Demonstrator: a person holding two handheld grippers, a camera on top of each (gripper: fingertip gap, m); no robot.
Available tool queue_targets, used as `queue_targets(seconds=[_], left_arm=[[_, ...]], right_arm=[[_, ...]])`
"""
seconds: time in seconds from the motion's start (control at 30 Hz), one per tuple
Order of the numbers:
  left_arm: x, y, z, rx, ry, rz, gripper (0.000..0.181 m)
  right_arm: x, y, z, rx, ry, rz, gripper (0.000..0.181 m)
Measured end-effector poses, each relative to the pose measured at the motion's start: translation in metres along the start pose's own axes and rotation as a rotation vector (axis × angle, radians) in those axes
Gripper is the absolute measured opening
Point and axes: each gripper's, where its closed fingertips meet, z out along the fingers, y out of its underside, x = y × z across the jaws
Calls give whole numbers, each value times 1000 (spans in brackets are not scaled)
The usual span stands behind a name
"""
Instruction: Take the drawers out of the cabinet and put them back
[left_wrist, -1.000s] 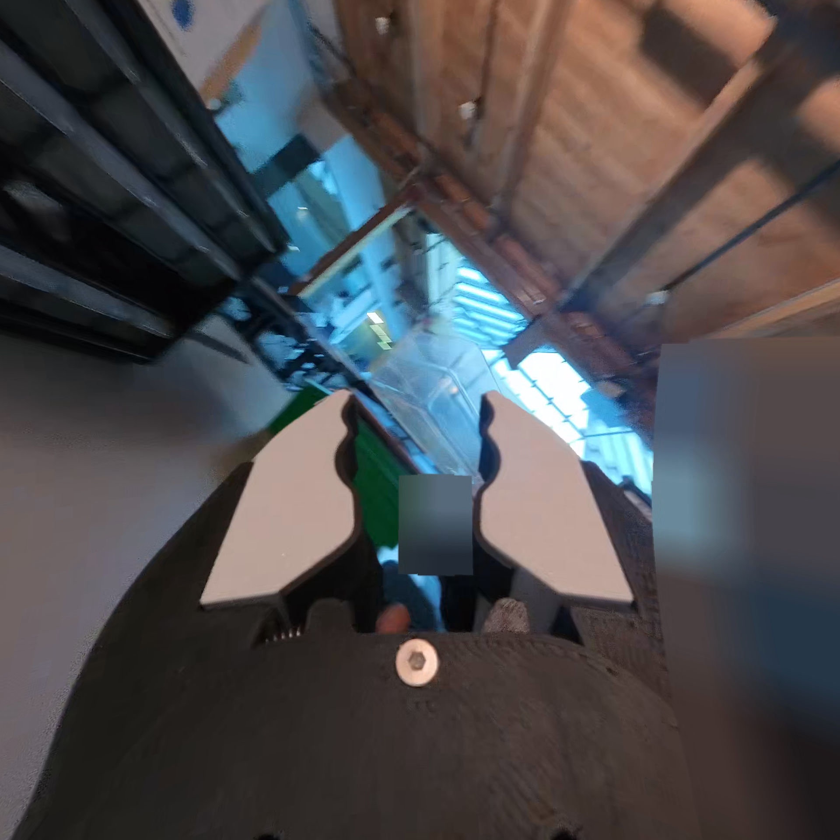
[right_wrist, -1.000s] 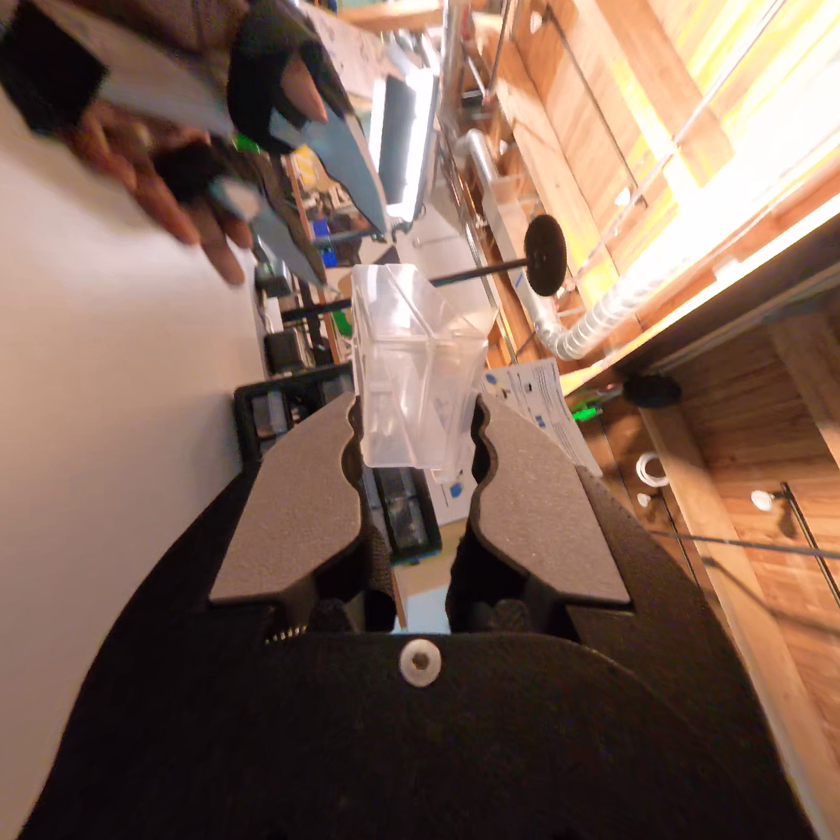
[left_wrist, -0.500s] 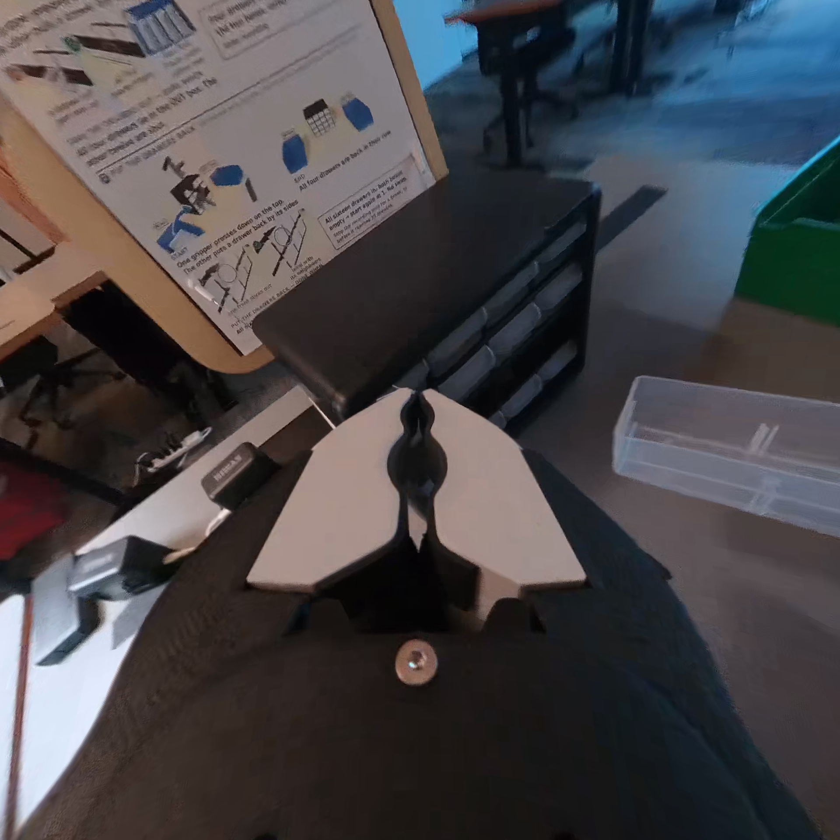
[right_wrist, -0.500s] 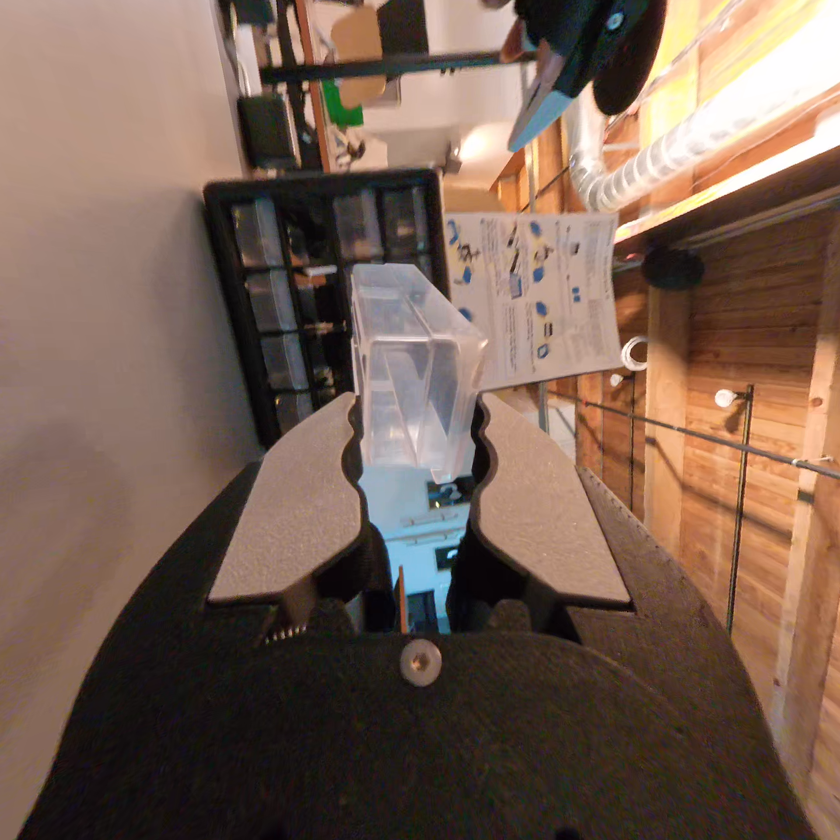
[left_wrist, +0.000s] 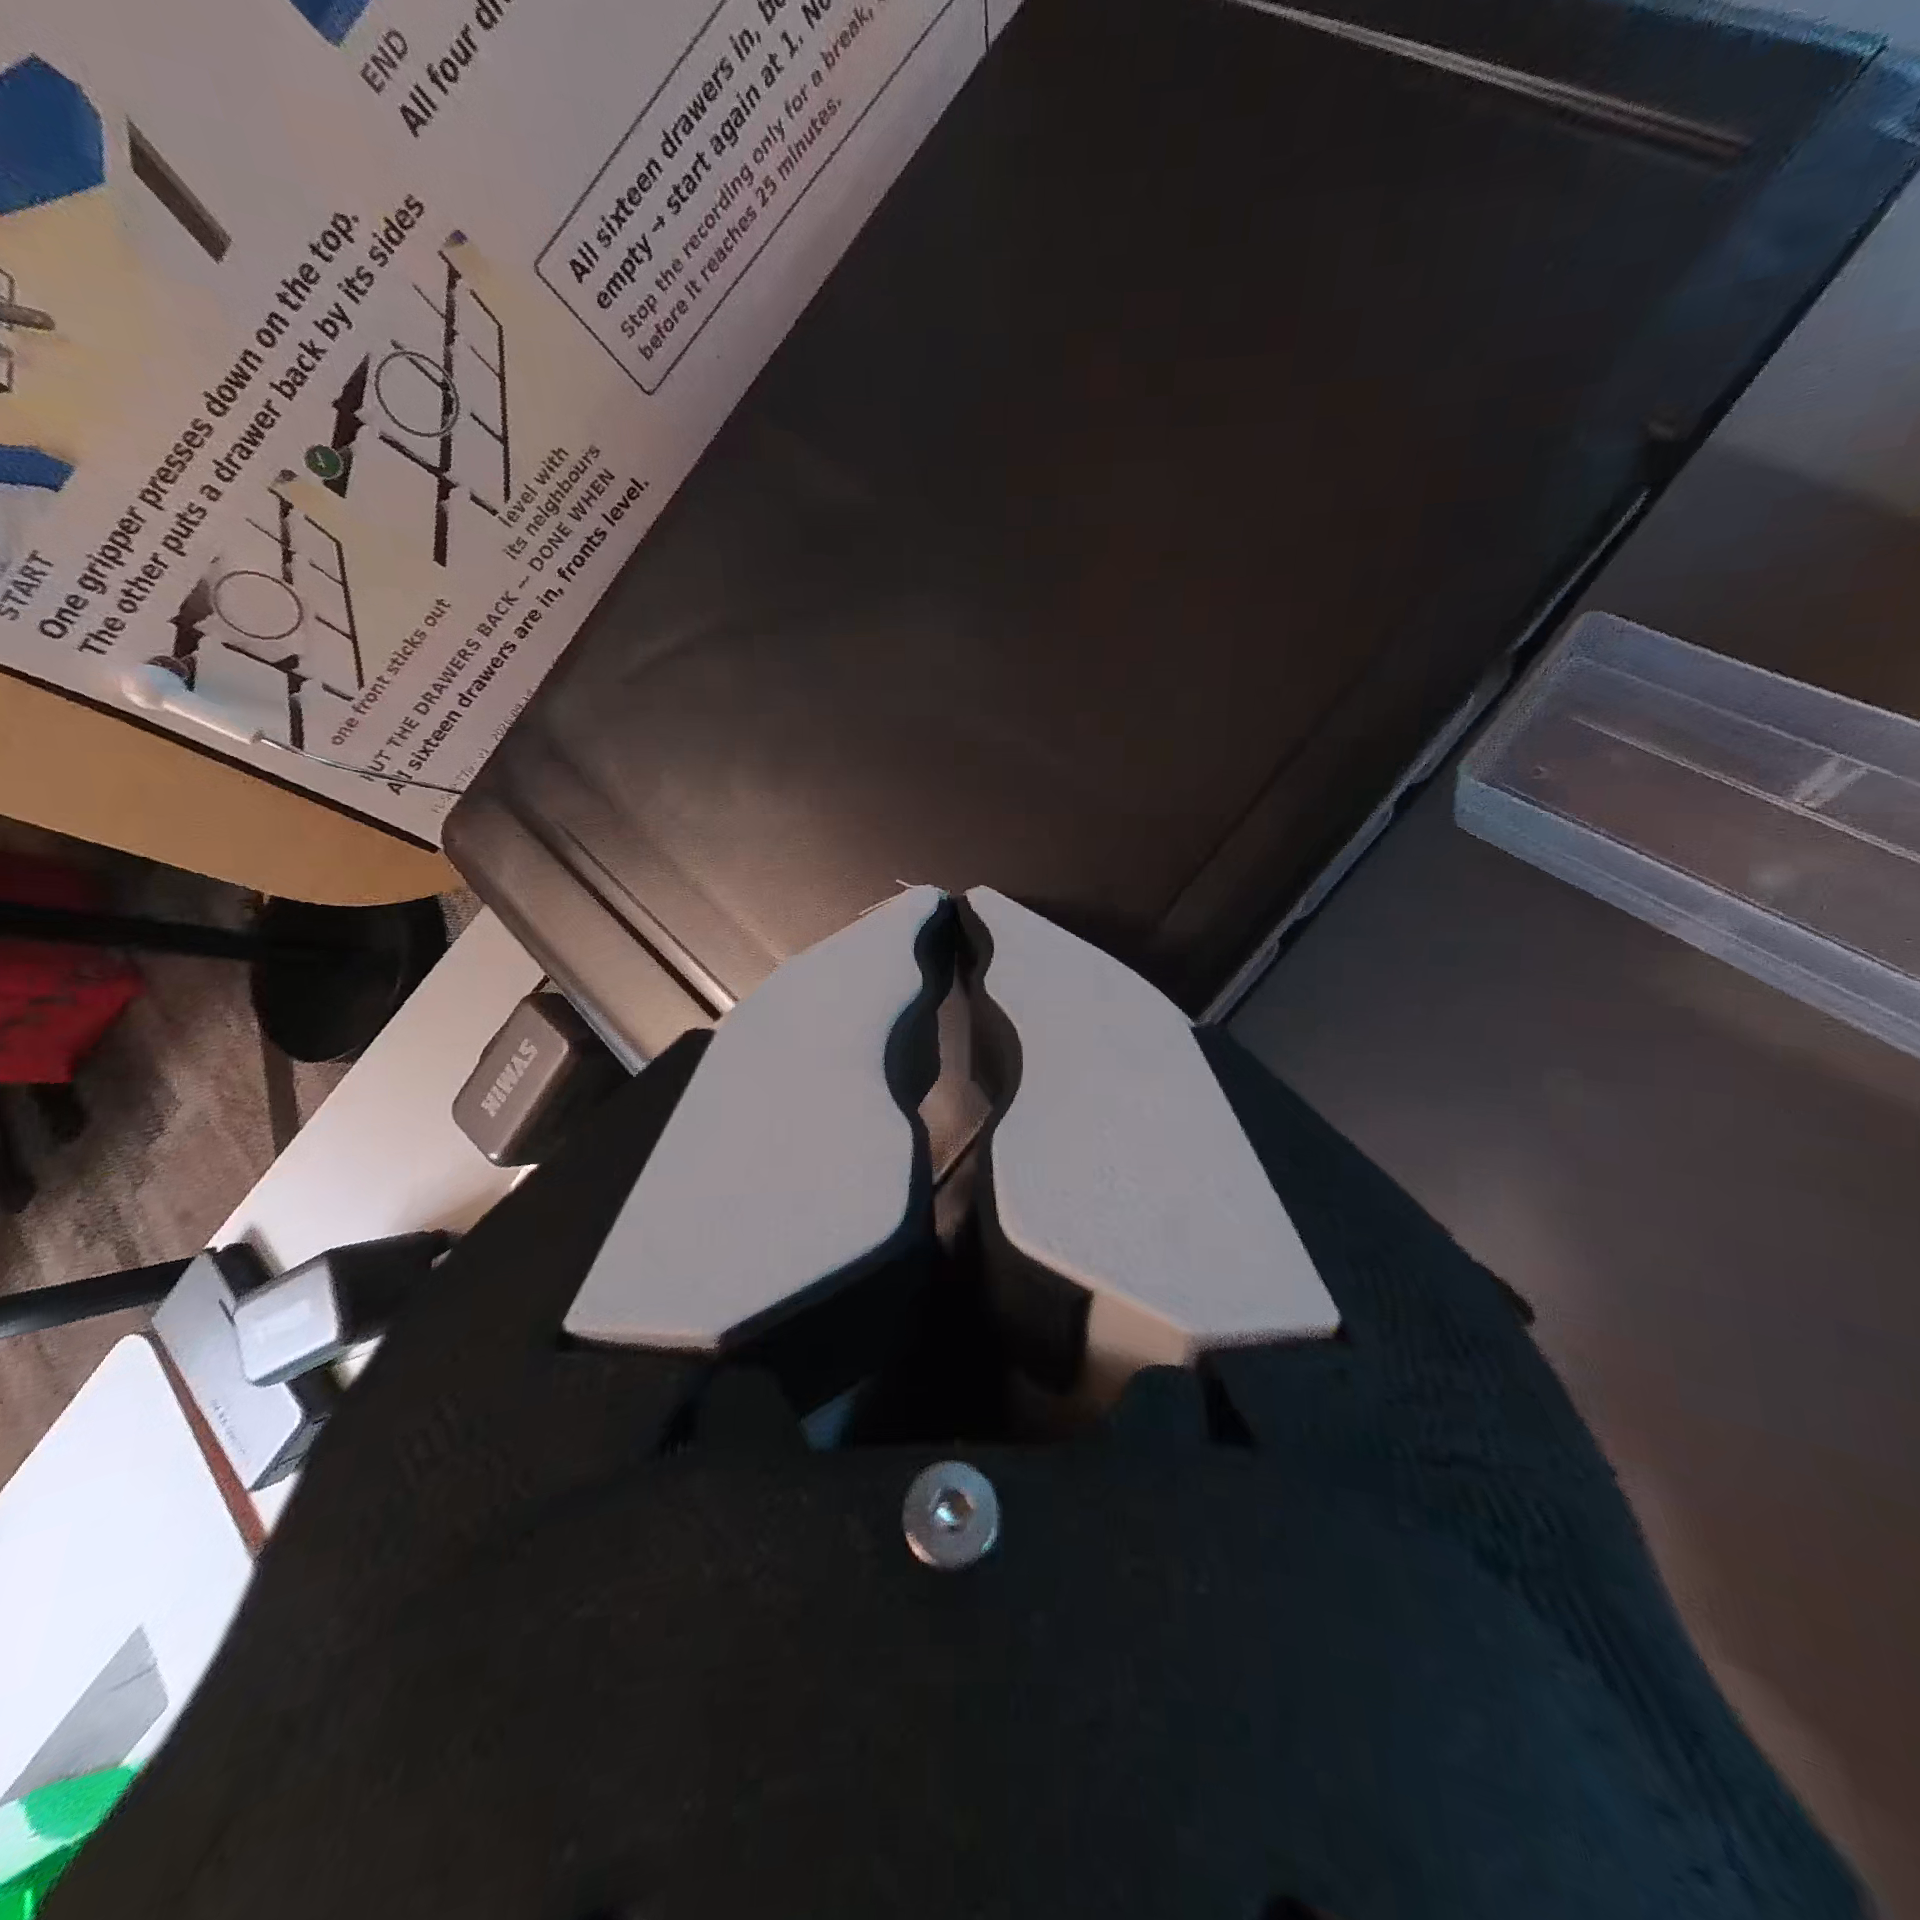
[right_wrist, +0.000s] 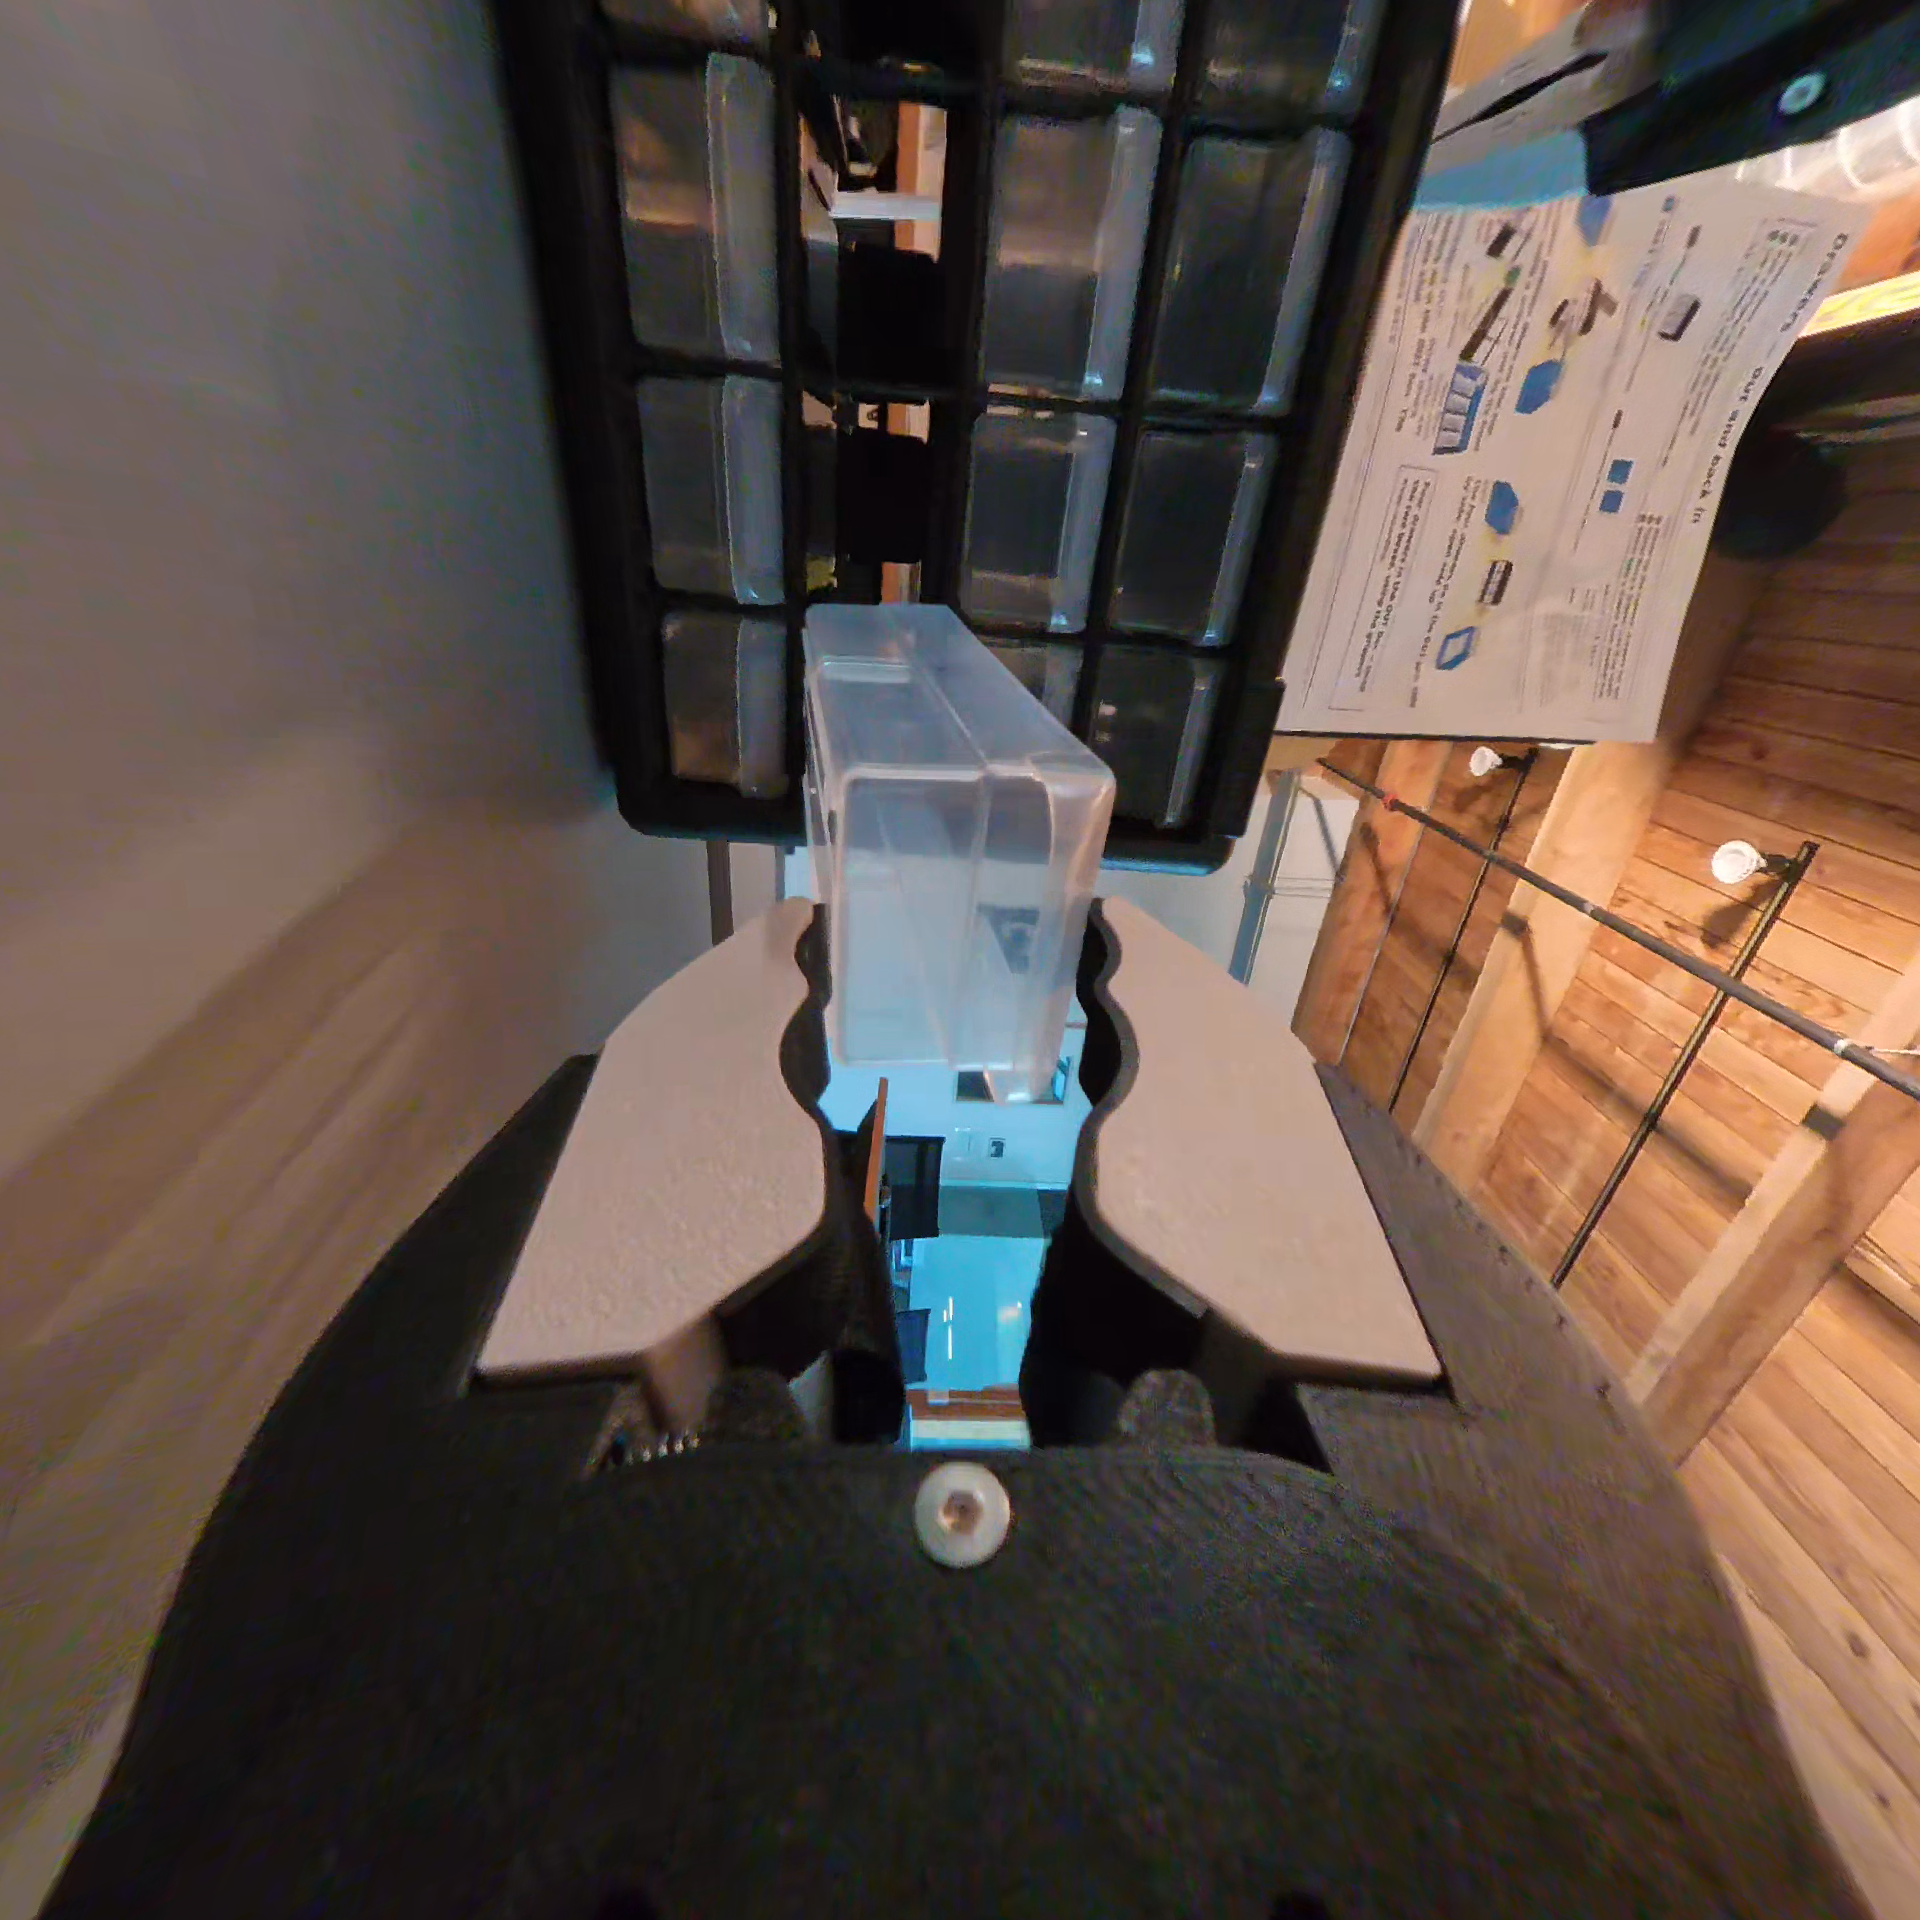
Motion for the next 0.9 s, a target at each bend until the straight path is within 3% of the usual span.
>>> queue_targets(seconds=[0.33, 0.9], left_arm=[[0, 1, 0, -44, -56, 61, 0], [0, 1, 0, -43, -67, 68, 0]], right_arm=[[-16, 7, 18, -36, 1, -22, 46], [6, 9, 36, -43, -103, -20, 46]])
